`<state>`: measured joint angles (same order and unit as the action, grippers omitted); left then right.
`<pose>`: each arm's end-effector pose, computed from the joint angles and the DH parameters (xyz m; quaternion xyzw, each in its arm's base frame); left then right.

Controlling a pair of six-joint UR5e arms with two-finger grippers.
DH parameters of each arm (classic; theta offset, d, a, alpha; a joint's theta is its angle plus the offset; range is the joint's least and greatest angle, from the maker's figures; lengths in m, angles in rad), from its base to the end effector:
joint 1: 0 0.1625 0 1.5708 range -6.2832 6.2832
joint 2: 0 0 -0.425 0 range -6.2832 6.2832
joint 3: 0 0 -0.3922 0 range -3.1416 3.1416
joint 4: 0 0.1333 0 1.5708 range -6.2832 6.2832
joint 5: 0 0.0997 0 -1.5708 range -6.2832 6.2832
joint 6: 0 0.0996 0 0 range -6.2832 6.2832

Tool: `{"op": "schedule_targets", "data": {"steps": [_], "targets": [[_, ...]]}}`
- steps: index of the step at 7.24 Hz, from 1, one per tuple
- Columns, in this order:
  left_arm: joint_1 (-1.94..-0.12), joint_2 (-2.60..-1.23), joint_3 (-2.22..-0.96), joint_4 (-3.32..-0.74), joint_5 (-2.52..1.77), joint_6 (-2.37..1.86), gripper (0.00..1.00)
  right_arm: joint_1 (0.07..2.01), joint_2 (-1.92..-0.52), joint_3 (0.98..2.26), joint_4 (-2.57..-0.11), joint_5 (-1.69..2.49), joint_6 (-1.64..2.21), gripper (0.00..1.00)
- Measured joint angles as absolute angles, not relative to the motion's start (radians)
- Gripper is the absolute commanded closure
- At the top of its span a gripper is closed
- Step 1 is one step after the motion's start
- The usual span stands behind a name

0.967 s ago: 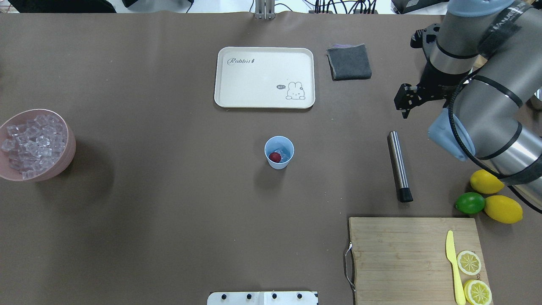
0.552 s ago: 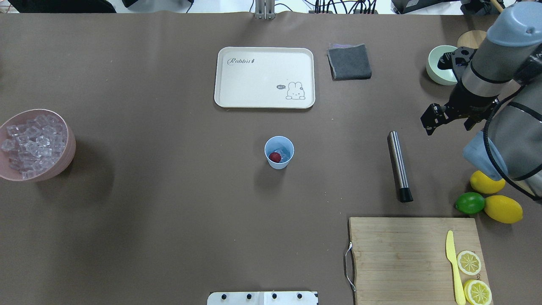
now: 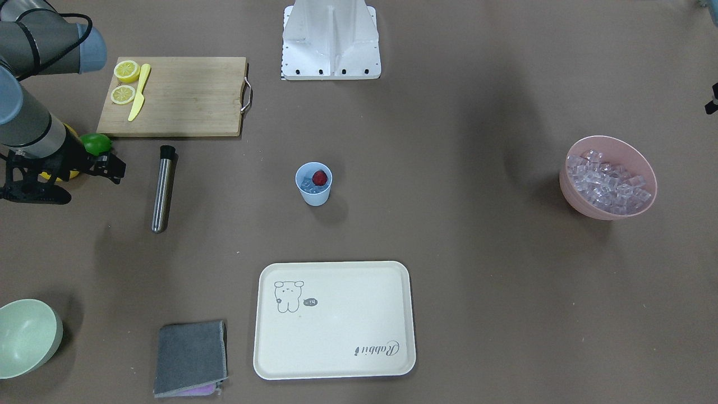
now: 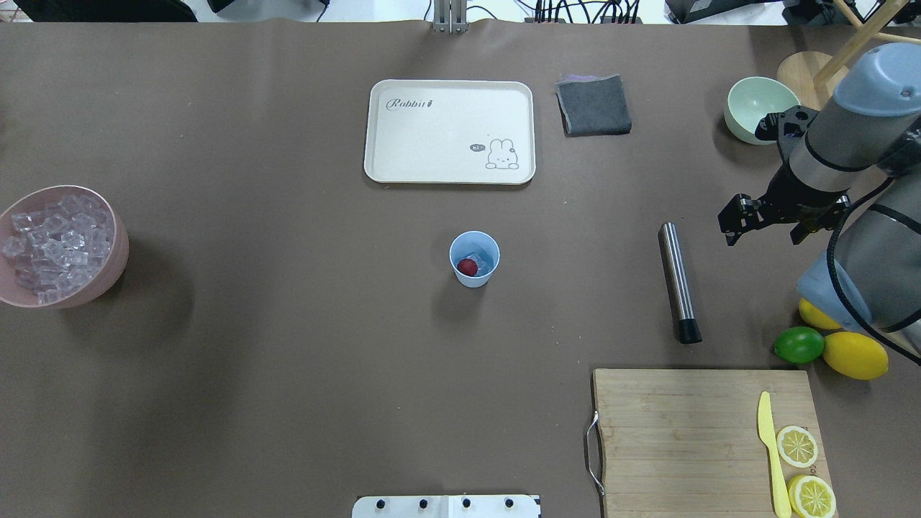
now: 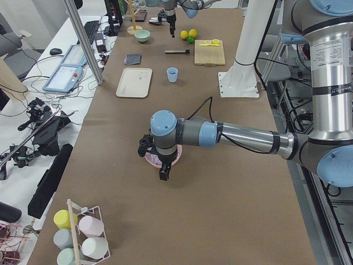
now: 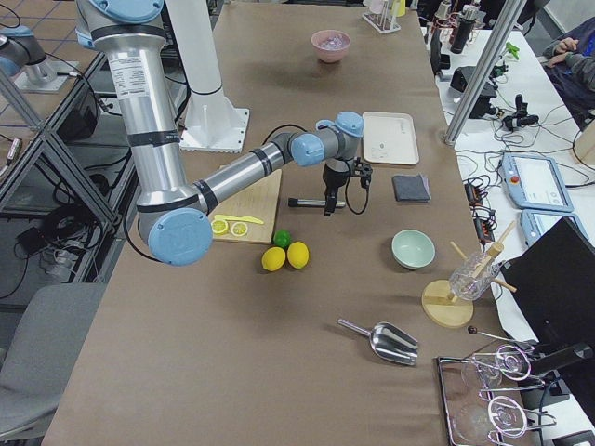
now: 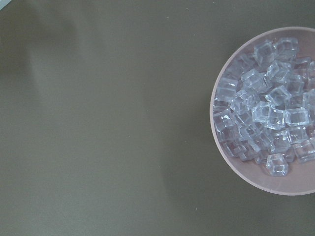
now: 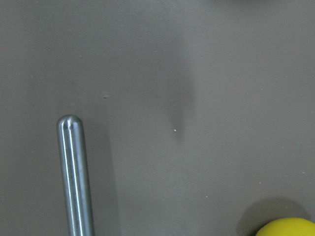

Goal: Mash ice and strawberries in cup
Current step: 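Move the right gripper to the upright end of the metal rod, then close the right gripper on the metal rod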

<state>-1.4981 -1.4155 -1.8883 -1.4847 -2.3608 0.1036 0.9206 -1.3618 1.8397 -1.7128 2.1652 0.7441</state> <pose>-0.0314 -0.4295 0.5814 0.0411 0.3839 0.0958 0.9175 -0.2759 -0.4909 0.4429 -0.0628 -0.3240 -0.0047 0.9440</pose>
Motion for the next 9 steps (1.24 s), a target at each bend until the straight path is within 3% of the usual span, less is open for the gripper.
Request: {"op": "schedule_targets", "data": {"steps": [6, 9], "targets": [[-1.502, -1.395, -1.891, -1.528, -2.358, 0.106, 0.01, 0.843, -1.197, 1.583, -1.555, 2.16, 0.786, 0.0], [-1.502, -1.366, -1.889, -1.583, -2.358, 0.104, 0.01, 0.833, -1.188, 1.563, -1.549, 2.164, 0.82, 0.1]]}}
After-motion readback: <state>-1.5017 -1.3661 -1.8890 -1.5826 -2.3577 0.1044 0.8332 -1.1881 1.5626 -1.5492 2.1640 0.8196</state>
